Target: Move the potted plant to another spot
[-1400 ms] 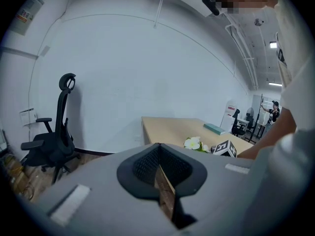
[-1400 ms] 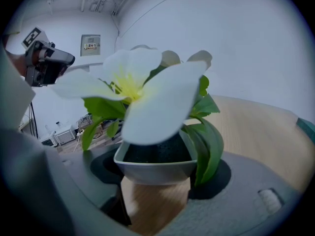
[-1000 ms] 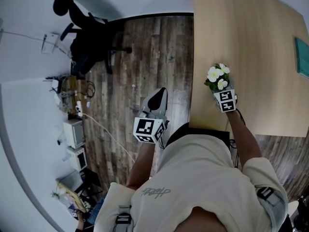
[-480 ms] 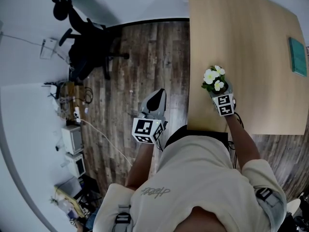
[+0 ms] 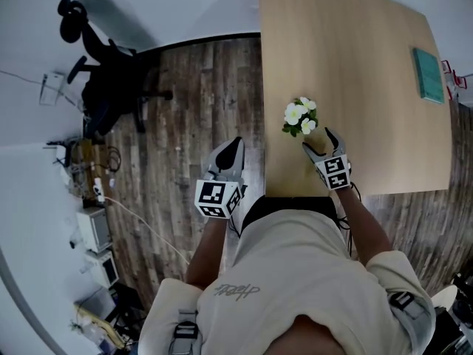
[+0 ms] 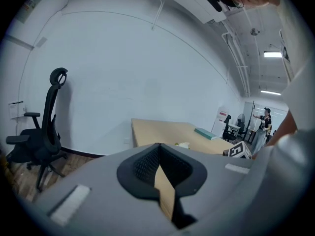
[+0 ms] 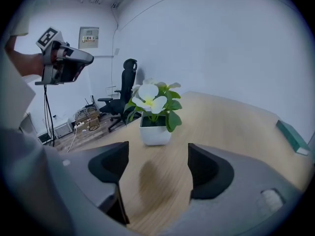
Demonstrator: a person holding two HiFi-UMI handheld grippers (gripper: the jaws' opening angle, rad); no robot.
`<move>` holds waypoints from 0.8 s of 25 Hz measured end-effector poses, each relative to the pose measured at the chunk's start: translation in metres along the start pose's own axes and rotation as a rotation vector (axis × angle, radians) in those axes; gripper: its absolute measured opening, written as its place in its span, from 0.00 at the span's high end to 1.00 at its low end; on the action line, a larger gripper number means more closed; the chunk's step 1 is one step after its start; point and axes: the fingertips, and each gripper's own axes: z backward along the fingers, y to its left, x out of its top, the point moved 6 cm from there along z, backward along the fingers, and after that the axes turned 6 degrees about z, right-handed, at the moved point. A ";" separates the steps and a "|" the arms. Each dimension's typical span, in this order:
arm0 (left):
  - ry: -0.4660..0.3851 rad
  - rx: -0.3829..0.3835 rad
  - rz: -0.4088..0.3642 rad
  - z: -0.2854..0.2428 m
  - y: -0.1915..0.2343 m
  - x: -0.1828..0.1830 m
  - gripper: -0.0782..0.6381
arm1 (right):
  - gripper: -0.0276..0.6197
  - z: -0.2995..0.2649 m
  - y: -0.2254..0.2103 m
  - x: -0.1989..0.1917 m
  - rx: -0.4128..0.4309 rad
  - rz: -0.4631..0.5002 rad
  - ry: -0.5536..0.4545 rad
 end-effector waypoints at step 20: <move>-0.073 -0.080 -0.103 -0.039 -0.106 0.036 0.87 | 0.95 0.169 -0.083 0.044 -0.134 -0.111 -0.353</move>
